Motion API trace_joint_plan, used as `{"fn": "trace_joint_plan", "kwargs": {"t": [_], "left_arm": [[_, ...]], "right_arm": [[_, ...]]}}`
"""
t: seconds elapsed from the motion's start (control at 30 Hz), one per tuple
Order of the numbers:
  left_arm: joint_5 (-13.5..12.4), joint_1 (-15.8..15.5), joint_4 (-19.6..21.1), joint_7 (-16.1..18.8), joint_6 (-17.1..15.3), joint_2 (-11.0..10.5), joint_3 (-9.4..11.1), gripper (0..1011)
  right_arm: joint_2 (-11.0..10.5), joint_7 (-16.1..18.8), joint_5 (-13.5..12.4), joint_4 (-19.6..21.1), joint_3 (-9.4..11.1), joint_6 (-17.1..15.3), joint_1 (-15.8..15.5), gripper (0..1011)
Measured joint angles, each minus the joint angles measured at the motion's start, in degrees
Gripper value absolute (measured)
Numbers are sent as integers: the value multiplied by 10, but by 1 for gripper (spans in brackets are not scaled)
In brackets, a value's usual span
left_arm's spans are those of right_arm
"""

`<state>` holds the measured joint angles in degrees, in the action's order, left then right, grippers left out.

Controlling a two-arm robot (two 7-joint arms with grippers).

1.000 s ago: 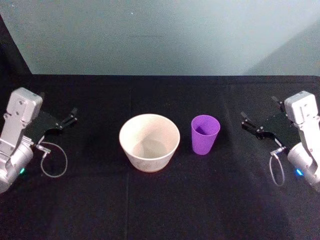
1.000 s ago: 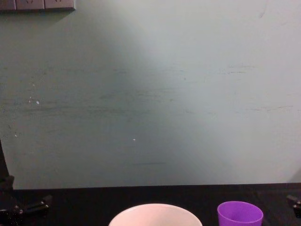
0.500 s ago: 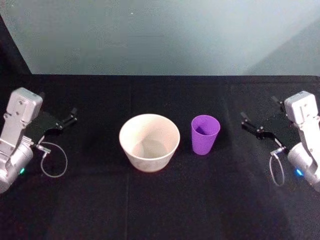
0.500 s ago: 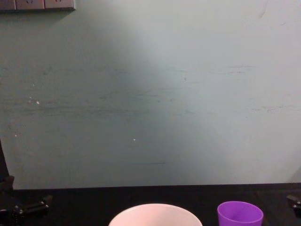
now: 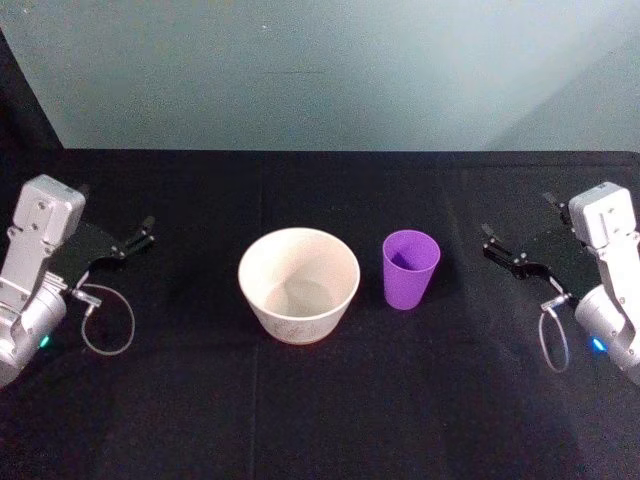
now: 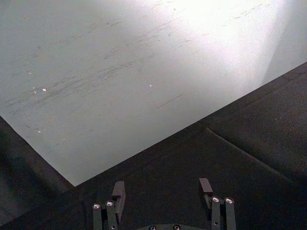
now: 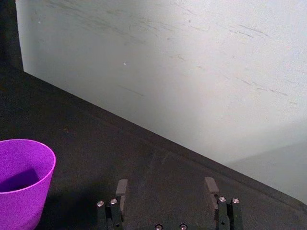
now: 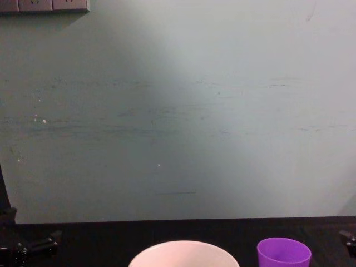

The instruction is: Pick up the cup and pour the mung beans from the cup into the bowl.

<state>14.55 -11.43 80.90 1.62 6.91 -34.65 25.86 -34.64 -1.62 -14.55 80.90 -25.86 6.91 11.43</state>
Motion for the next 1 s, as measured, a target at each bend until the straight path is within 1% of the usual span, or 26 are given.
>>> {"fn": "trace_joint_plan", "kwargs": {"t": [0.2, 0.33, 0.4, 0.57, 0.63, 0.77, 0.9, 0.97, 1.0], "left_arm": [[0, 0, 0, 0, 0, 0, 0, 1000], [0, 0, 0, 0, 0, 0, 0, 1000], [0, 0, 0, 0, 0, 0, 0, 1000], [0, 0, 0, 0, 0, 0, 0, 1000], [0, 0, 0, 0, 0, 0, 0, 1000], [0, 0, 0, 0, 0, 0, 0, 1000], [0, 0, 0, 0, 0, 0, 0, 1000], [0, 0, 0, 0, 0, 0, 0, 1000], [0, 0, 0, 0, 0, 0, 0, 1000]], "right_arm": [[-1, 1, 0, 1, 3, 1, -3, 1003], [-10, 25, -7, 7, 11, 11, -18, 1003], [-14, 32, -7, 12, 13, 14, -23, 1003], [-24, 62, -15, 28, 18, 18, -40, 1003], [-27, 73, -16, 34, 18, 15, -43, 1003], [-33, 100, -18, 54, 12, -3, -52, 1003], [-32, 122, -20, 67, 6, -16, -57, 1003], [-29, 135, -22, 72, 2, -21, -57, 1003], [-29, 135, -22, 72, 2, -21, -57, 1003]]}}
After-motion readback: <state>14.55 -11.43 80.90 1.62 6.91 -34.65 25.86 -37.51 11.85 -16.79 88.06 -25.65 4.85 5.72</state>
